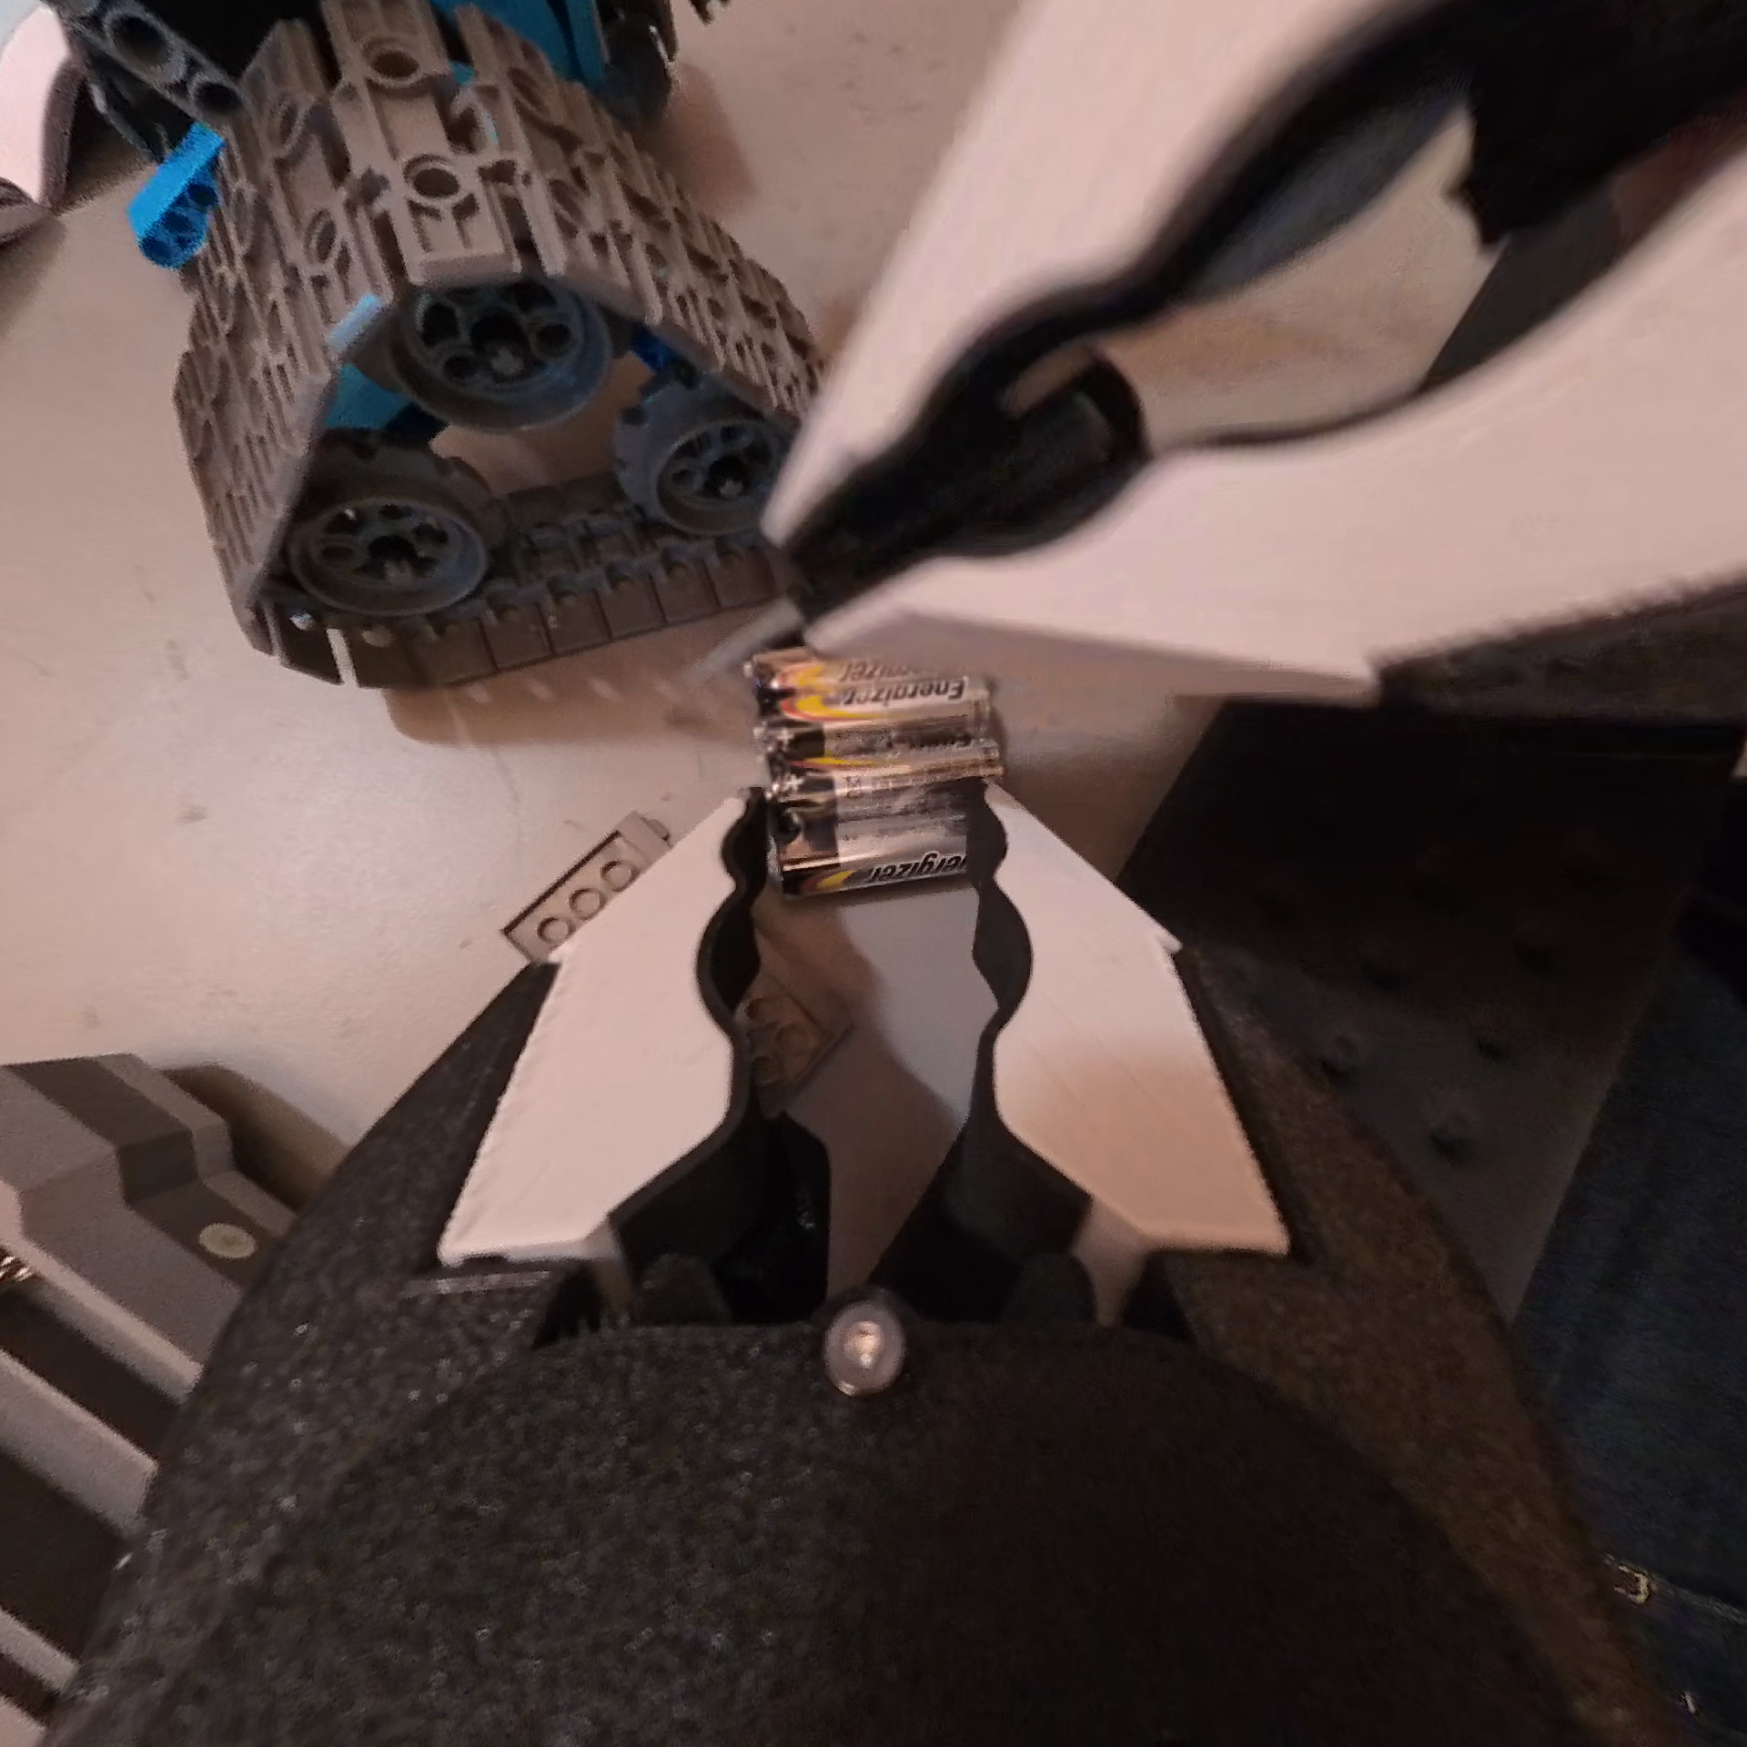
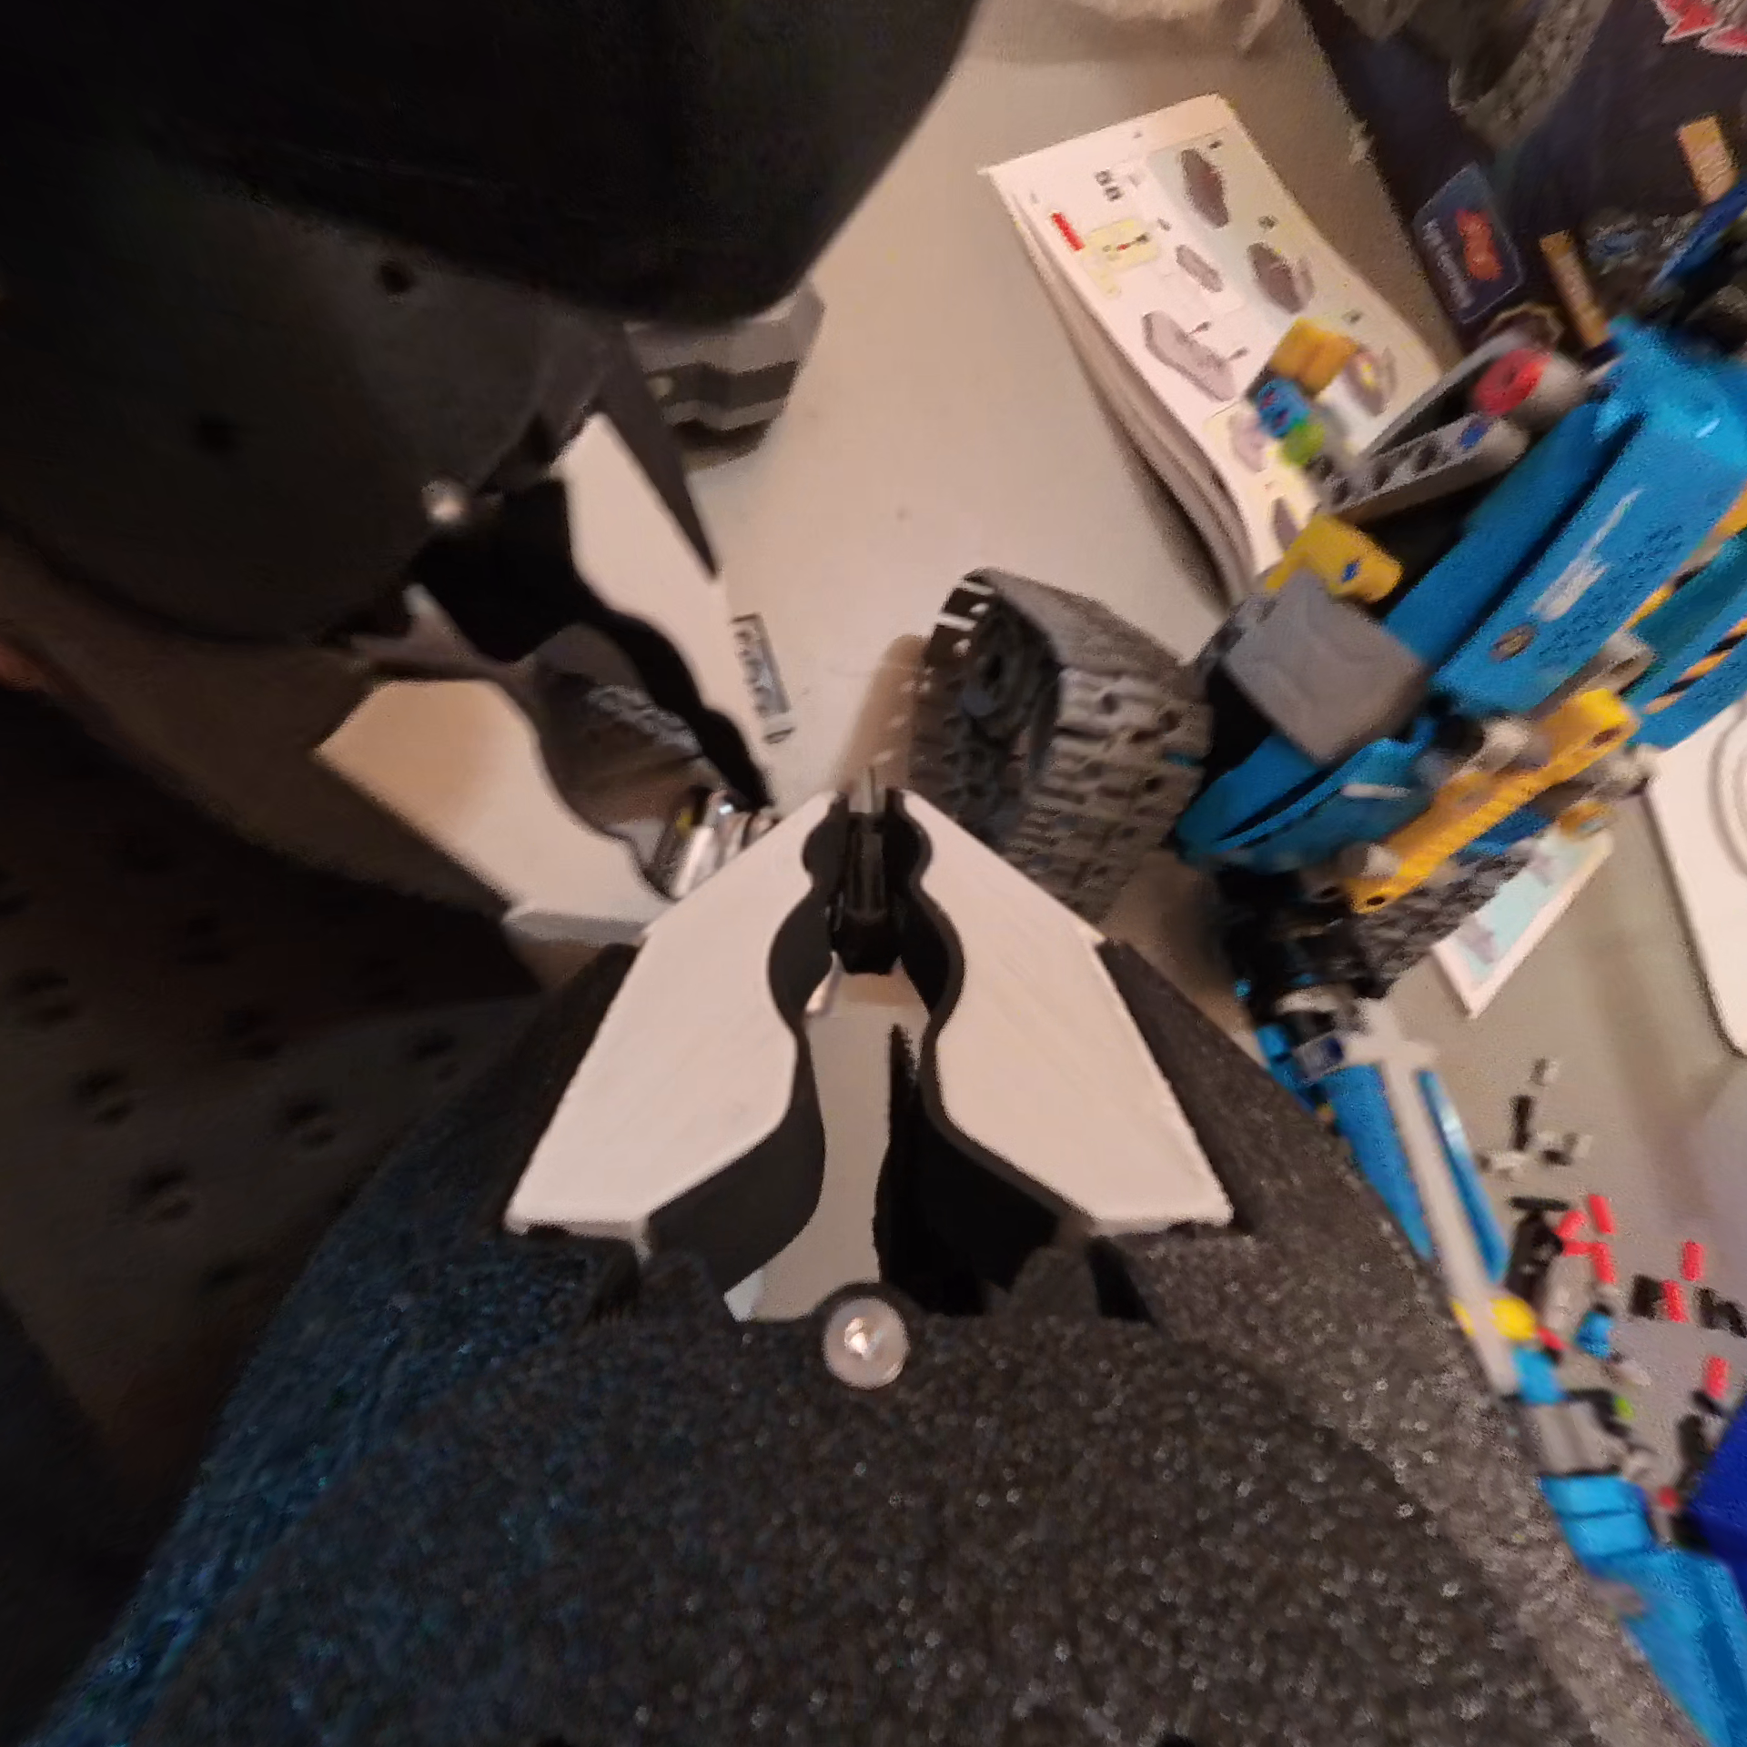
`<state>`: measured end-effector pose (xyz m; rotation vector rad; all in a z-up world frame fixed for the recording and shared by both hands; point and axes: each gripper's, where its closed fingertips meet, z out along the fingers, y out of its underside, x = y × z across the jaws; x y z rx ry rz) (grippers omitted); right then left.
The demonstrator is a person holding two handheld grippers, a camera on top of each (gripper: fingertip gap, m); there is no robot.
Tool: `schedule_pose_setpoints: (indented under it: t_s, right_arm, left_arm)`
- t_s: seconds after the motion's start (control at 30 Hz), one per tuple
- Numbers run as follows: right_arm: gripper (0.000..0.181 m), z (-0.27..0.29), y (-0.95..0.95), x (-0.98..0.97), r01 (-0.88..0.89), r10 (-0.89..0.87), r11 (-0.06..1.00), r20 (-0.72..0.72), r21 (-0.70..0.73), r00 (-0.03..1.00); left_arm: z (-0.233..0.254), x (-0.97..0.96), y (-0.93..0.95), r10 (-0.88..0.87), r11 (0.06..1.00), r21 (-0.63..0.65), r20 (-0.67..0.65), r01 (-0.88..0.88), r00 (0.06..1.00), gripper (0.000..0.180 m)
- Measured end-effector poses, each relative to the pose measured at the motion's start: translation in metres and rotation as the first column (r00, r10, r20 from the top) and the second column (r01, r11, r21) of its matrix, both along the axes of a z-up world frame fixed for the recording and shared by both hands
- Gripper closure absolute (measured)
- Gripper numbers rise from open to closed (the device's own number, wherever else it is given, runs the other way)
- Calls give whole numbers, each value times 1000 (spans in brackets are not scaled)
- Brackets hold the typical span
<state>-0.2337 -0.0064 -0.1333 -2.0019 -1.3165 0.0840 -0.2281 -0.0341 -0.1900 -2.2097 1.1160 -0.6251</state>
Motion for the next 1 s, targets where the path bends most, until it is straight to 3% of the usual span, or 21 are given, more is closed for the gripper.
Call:
schedule_pose_setpoints:
  t_s: [0.17, 0.33, 0.6, 0.7, 0.8, 1.0]
  right_arm:
    - [174, 6, -4, 5, -47, 44, 994, -29, -103, 999]
    - [174, 3, -16, 48, 4, -17, 996, -136, -90, 991]
    - [181, -55, -12, 147, 122, -135, 976, -62, -180, 989]
    - [165, -55, -18, 134, 72, -112, 965, -150, -252, 982]
    - [163, -47, -18, 138, 52, -74, 985, -131, -164, 989]
    - [151, -34, -19, 188, 186, -251, 955, -295, -232, 922]
  left_arm:
    - [0, 0, 0, 0, 1000, -29, 15, 0, 1000, 138]
    - [0, 0, 0, -4, 1000, -18, 12, 4, 1000, 138]
    - [3, 1, -4, -47, 999, 18, -9, 47, 999, 138]
    - [3, 2, -6, -69, 998, -6, -6, 69, 998, 137]
    - [6, -1, -6, -89, 996, -6, -13, 89, 996, 136]
    - [13, -6, -7, -115, 993, -28, 12, 115, 993, 136]
